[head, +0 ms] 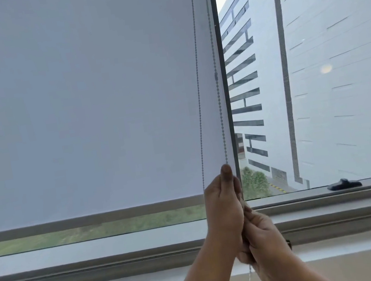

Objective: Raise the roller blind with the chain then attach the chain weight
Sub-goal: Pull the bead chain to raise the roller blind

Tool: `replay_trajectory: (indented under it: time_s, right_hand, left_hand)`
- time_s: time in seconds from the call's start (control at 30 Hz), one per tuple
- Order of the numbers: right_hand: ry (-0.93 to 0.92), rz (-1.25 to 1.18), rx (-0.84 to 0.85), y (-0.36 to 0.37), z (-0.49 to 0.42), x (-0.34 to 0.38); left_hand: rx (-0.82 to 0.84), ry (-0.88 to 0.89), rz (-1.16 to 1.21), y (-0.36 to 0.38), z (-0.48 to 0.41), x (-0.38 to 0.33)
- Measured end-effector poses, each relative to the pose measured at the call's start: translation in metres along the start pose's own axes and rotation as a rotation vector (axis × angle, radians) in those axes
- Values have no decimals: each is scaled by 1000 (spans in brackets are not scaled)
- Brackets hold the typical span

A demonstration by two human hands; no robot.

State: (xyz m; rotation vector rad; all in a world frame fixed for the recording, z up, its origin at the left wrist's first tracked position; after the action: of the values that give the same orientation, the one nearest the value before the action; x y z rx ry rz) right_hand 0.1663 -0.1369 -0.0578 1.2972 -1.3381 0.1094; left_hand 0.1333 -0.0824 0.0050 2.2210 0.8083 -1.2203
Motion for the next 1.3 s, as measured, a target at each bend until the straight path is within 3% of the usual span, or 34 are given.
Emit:
replay_trajectory:
  time_s: [0.2,0.4,0.5,0.57,0.63,0.7,0.83,0.93,1.03,1.17,1.3]
  right_hand:
    - [192,112,-76,-54,7,-65]
    - [356,788,151,-60,12,-52]
    - [514,1000,256,-58,9,-32]
    - [476,1124,308,-49,-3,-15]
    - [318,1174,314,-29,-16,9]
    - [228,932,255,-7,-26,35]
    - [130,164,268,30,-29,61]
    - [-12,46,168,29,-28,62]
    - [-64,-51,167,28,-23,60]
    - [-59,-46,244,35,-18,57]
    - [-20,-82,248,38,-15,54]
  left_hand:
    - [-32,-247,-218,-20,25,85]
    - [-87,-287,-333,-31,33,90]
    - [-71,-272,-343,-35,38,83]
    - [-55,-235,-384,-37,43,79]
    - [-42,-222,-394,-37,47,78]
    - [-25,-214,-405,-36,49,76]
    - [84,-206,-410,-28,52,72]
    - [202,-163,-412,-21,49,64]
    - [147,1,-428,-20,33,34]
    - [37,48,-275,-9,4,-22]
    - [100,49,-26,12,-17,-69]
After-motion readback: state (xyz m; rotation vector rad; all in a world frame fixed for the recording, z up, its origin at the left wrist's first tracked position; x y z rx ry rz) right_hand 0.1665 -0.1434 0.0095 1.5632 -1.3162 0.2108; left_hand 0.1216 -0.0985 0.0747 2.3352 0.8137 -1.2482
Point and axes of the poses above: each hand's wrist, its own z-axis away from the middle knuckle, its own y-axis out of the palm, x = y × z, the point moved 6 cm from there along -z, towards the middle knuckle, and after that the axes turned 12 degrees about -z, right-handed, at the moved point
